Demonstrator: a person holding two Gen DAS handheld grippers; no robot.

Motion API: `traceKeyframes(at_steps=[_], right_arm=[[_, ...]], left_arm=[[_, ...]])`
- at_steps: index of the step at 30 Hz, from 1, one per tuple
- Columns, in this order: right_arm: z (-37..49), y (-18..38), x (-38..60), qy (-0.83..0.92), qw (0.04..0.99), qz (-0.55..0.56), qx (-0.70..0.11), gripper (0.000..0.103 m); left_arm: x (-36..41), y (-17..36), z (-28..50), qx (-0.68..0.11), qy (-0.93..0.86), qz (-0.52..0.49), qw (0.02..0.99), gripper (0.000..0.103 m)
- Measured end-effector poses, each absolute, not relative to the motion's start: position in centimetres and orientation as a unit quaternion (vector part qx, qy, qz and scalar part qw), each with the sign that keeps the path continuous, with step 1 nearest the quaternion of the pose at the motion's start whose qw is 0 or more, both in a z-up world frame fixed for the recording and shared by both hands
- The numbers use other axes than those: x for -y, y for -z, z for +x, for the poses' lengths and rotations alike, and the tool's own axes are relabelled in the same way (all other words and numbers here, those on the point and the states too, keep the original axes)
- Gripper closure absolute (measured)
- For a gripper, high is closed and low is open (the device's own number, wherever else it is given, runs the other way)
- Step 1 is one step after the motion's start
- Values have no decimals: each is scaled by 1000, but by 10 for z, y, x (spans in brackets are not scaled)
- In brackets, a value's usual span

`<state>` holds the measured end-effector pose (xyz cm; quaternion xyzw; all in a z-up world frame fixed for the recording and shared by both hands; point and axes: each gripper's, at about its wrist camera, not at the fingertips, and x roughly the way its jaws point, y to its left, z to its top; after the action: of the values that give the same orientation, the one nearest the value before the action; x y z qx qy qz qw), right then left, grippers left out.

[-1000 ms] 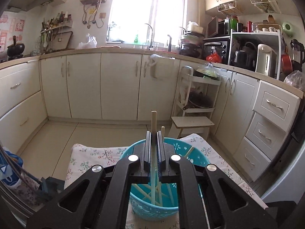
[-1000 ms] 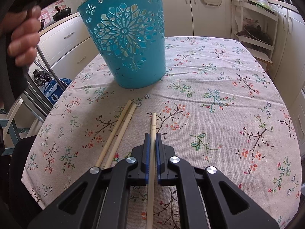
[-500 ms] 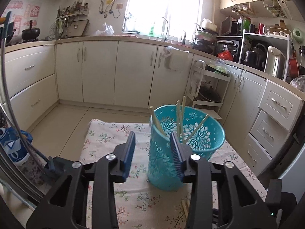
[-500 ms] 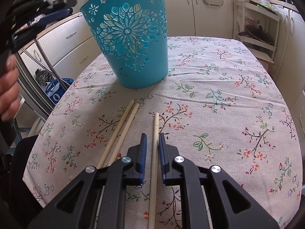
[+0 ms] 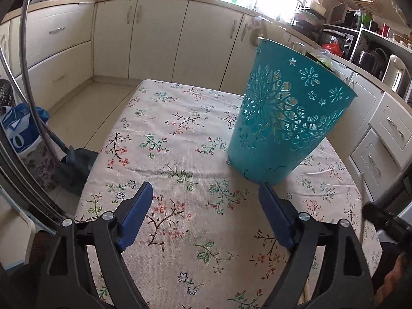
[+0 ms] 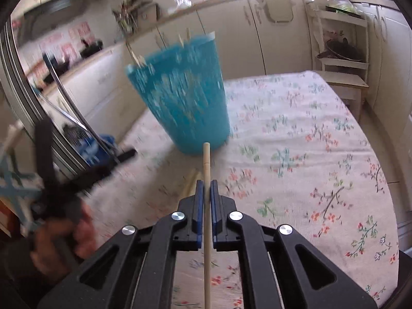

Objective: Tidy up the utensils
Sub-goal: 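Lift the right gripper's chopstick over the teal bin and open it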

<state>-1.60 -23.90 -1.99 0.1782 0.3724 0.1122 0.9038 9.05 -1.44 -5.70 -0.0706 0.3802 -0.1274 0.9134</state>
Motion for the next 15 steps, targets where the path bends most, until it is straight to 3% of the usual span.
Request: traceKeyframes(at_steps=[7, 15], right_arm=[[8, -56, 261, -158, 906, 277, -279, 97], [36, -131, 256, -191, 923, 264, -207, 97]], left_arm=[[9, 64, 94, -393, 129, -97, 905, 17], [8, 66, 97, -400, 133, -107, 901, 17]])
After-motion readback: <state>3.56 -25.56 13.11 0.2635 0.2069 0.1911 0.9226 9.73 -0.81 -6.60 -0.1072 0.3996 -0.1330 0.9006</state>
